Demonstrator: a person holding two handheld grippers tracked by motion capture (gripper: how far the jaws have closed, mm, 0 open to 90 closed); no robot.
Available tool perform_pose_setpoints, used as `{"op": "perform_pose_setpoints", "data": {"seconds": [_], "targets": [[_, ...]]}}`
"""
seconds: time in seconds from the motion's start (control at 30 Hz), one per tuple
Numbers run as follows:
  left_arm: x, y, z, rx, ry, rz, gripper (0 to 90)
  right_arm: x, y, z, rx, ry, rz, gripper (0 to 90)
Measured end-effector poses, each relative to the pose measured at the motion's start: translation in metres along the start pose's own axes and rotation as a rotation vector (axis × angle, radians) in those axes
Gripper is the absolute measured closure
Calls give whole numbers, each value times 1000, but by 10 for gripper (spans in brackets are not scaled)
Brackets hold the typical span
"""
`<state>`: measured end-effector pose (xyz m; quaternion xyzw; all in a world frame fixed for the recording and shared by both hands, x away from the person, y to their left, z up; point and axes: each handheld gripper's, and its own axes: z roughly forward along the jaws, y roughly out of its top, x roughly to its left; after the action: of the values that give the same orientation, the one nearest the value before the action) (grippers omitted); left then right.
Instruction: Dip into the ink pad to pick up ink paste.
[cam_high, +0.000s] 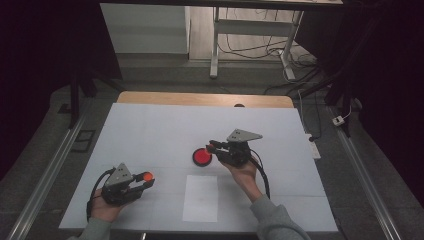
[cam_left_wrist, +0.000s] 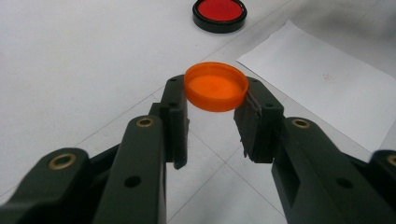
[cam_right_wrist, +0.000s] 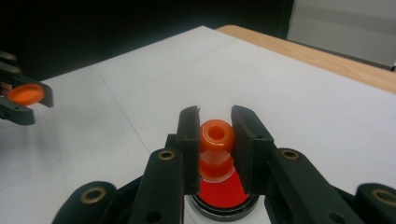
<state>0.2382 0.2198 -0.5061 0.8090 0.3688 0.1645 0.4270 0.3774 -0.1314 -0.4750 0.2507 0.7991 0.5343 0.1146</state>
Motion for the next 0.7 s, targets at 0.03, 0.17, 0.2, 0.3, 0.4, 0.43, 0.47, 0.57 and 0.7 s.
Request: {"op": "perform_pose_setpoints", "data": {"seconds": [0.03, 0.17, 0.2, 0.3, 0.4, 0.43, 0.47, 0.57, 0.7], "targets": [[0, 0, 0, 0, 0, 1, 655, -1, -1, 3, 8, -1, 5, 735], [0, 0, 0, 0, -2, 2, 654, -5, -2, 11, 29, -2, 15, 735], [0, 0, 0, 0, -3, 2, 654, -5, -3, 13, 34, -1, 14, 735], [0, 0, 1, 3, -5, 2, 654, -5, -3, 16, 44, 0, 12, 735], [0, 1, 1, 4, -7, 4, 654, -5, -3, 20, 54, -4, 8, 735], [0, 1, 1, 3, -8, 4, 654, -5, -3, 21, 60, -5, 7, 735], [0, 1, 1, 3, -8, 4, 654, -4, -3, 22, 63, -5, 5, 735], [0, 1, 1, 3, -8, 4, 654, -4, -3, 25, 75, -8, -2, 735], [1, 1, 0, 2, -5, 1, 654, -4, -4, 28, 88, -9, -6, 735]]}}
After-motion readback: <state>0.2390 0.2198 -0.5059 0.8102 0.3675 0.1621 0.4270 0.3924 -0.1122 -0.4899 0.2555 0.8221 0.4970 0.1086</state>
